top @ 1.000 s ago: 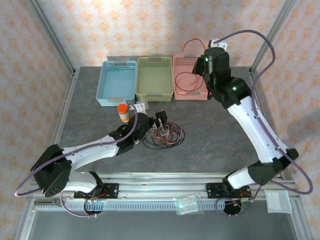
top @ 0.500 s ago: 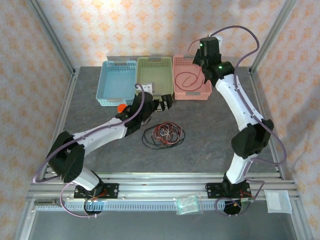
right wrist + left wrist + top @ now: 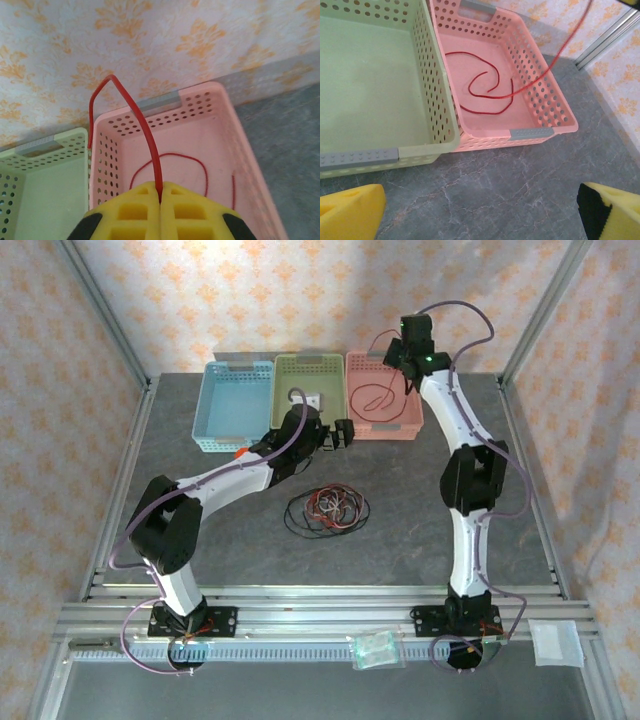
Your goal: Untangle the cables
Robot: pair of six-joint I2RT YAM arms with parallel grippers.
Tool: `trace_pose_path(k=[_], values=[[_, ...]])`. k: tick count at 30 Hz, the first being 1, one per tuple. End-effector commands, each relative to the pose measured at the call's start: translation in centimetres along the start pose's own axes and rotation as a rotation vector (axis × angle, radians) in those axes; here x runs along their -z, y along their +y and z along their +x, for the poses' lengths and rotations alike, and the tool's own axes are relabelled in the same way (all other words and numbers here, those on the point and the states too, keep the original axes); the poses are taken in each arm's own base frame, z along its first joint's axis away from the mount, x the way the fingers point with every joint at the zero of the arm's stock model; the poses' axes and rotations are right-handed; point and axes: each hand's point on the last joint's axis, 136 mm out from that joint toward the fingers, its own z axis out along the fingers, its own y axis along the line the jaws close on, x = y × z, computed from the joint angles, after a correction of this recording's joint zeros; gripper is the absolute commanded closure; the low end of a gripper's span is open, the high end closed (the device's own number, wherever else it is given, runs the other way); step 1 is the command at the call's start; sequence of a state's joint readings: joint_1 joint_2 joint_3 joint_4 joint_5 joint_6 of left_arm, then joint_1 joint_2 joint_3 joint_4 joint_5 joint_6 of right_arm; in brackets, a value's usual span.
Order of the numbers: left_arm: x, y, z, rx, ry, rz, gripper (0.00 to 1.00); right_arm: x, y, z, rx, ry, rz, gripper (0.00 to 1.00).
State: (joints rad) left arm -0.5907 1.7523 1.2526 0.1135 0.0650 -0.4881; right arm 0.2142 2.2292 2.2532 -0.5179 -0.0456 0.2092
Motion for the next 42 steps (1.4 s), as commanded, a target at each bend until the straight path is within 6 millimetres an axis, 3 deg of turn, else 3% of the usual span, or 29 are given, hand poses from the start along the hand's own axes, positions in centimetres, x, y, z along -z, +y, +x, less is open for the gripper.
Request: trace_pose_path(k=[1, 4, 8, 14, 19, 24, 31, 36, 42], values=[[-0.4, 0.3, 0.4, -0.016, 0.033, -0.016, 0.01, -1.5, 1.1, 1.6, 0.004, 0.079, -0.065, 1.0], [-0.8, 1.0, 1.3, -0.021, 0.056, -0.04, 0.0, -3.5, -1.0, 3.4, -0.012, 0.122, 0.023, 1.0], [-1.7, 2.0, 2.6, -0.035, 0.097, -0.084, 0.01, -5.0, -3.3, 5.7, -0.027, 0.172, 0.098, 0.88], [-2.5, 2.5, 3.5, -0.046, 0.124, -0.108, 0.01, -4.5, -2.8, 5.4, -0.003, 0.173, 0.074, 0.7], [-2.1, 2.4, 3.3, -0.064, 0.123, -0.129, 0.0, -3.0, -2.3, 4.8, 0.01, 0.176, 0.05, 0.68], [-0.5, 1.9, 4.0, -0.094, 0.127, -0.14, 0.01, -0.1, -2.1, 5.3, 0.023, 0.178, 0.037, 0.72], [2.9, 1.3, 7.0, -0.133, 0.148, -0.14, 0.02, 6.3, -0.6, 7.9, 0.002, 0.136, -0.03, 0.72], [5.1, 1.6, 9.9, -0.131, 0.175, -0.138, 0.07, 10.1, 0.1, 11.3, 0.009, 0.151, -0.052, 0.73], [7.1, 2.3, 12.9, -0.072, 0.205, -0.12, 0.15, 14.0, 0.5, 16.8, 0.016, 0.248, -0.098, 0.74]])
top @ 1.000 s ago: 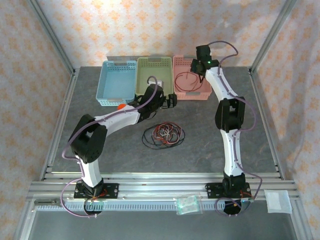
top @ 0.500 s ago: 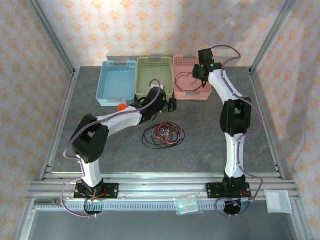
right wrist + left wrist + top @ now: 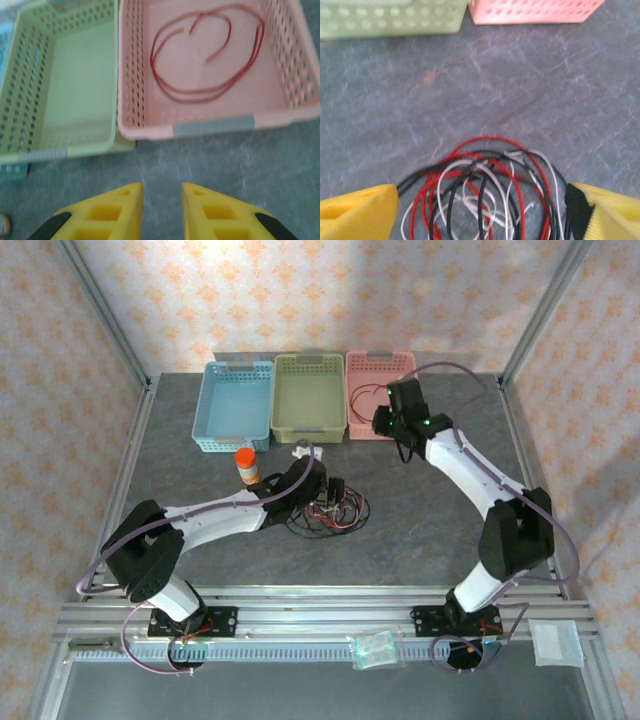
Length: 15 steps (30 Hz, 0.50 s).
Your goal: Untangle the cables
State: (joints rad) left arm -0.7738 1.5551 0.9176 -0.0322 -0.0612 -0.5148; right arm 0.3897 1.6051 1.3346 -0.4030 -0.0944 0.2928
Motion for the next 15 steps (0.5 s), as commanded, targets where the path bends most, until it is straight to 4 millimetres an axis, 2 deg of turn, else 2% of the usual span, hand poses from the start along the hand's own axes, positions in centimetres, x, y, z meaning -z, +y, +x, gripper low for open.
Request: trace_pose_path(k=[1, 6, 9, 15], values=[[1.0, 0.1, 0.7, 0.06, -0.021, 0.019, 0.16, 1.2, 0.1, 2.6, -0.028, 0.041, -0.017, 0.74], [1.3, 0.5, 2.9, 0.138, 0.004, 0.051, 0.19, 3.1, 0.4, 7.4, -0.023, 0.122, -0.025, 0.76], [1.7, 0.9, 3.7, 0.175, 0.003, 0.068, 0.2, 3.4, 0.1, 10.4, -0.02, 0.175, -0.001, 0.77], [3.3, 0.9, 4.6, 0.242, -0.008, 0.152, 0.2, 3.7, 1.8, 16.0, 0.077, 0.28, -0.03, 0.79]])
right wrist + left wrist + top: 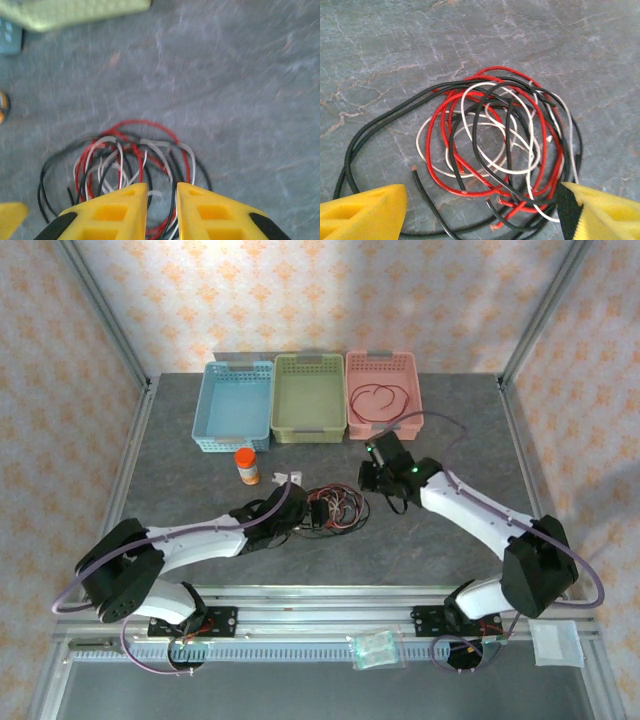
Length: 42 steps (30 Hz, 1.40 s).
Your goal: Untangle the cables
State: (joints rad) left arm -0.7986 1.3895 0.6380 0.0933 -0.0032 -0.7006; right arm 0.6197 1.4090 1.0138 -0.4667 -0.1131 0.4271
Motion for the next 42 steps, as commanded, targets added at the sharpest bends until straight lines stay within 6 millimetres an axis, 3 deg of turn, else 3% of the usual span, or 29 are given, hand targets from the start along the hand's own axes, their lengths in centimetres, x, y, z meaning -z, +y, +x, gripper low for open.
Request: trace_pose_path(k=[1, 8, 14, 25, 32, 42], values=[[1.5, -1.3, -0.6, 0.081, -0.044, 0.103, 0.2, -0.3, 0.4, 2.8, 0.049, 0.063, 0.007, 0.79], [3.0, 0.1, 0.2, 0.156, -0.075, 0.139, 0.19, -1.6, 3.2, 6.4, 0.218, 0.15, -0.022, 0.81], [3.1, 1.2, 0.4, 0.247, -0.08, 0.205, 0.19, -2.5, 3.9, 8.0, 0.398, 0.182, -0.022, 0.82], [3.4, 1.7, -0.6, 0.338, -0.103, 0.287, 0.19, -3.0, 4.2, 10.4, 0.633, 0.273, -0.003, 0.52], [3.3, 2.2, -0.8, 0.333, -0.102, 0.274, 0.19, -3.9, 4.1, 11.2, 0.709, 0.313, 0.01, 0.48], [3.0, 2.1, -0.7, 0.329, -0.095, 0.277, 0.19, -5.3, 3.2, 10.9, 0.741, 0.314, 0.085, 0.51]])
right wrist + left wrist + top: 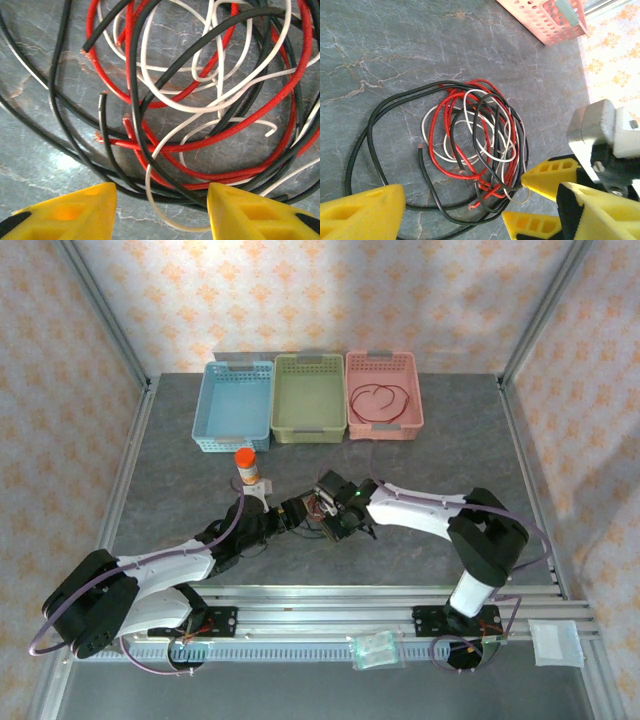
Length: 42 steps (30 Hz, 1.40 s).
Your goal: Untangle the cables
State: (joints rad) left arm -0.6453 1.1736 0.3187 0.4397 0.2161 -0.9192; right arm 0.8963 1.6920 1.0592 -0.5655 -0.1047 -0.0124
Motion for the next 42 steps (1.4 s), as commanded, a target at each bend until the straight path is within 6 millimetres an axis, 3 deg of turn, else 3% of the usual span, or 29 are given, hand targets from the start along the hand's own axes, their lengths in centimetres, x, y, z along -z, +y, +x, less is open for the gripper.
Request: trace_pose_path(k=[1, 17, 23, 30, 42], values=[[0.0, -0.6, -0.4, 0.004, -0.011, 0.036, 0.19, 0.2, -1.1, -0.5, 0.02, -0.001, 0.076, 0.53], [-0.2, -0.3, -0.2, -0.001, -0.001, 0.025, 0.2, 1.1, -0.8, -0.5, 0.007, -0.014, 0.051, 0.9], [-0.6, -0.7, -0.7, -0.036, 0.001, 0.004, 0.2, 2.6, -0.7, -1.4, 0.0, -0.06, 0.041, 0.95], [-1.1, -2.7, -1.9, -0.072, -0.016, 0.04, 0.2, 4.7, -0.8, -2.5, -0.02, -0.153, 0.022, 0.99], [-1.4, -3.2, -2.1, -0.095, -0.031, 0.068, 0.25, 8.5, -1.5, -4.6, -0.159, -0.319, -0.197, 1.0]])
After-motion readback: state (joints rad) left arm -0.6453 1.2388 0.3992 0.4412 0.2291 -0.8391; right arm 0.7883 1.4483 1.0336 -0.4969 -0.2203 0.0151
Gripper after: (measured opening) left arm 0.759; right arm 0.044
